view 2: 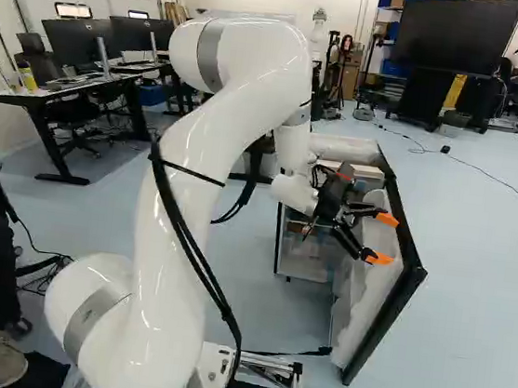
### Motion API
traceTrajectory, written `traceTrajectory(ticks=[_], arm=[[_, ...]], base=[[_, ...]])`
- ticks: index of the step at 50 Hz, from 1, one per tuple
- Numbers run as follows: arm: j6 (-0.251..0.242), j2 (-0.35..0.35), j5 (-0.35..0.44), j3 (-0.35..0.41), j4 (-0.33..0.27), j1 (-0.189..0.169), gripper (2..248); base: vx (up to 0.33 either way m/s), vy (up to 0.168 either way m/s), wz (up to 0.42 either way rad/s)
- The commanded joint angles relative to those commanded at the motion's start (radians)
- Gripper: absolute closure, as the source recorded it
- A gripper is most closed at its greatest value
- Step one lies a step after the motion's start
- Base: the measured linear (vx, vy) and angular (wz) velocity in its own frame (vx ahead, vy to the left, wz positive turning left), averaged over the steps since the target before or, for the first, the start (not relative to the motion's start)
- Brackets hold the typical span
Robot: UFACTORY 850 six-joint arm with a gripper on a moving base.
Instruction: Open the fridge door
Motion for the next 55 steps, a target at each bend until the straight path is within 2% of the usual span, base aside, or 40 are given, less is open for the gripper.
traceTrajectory(ticks=[45,55], arm=[[0.0,0.153,0.0,0.304,-0.068,0.162,3],[0.0,0.164,0.0,0.326,-0.077,0.175,3]], base=[[0.0,0.0,0.0],[0.0,0.0,0.0]])
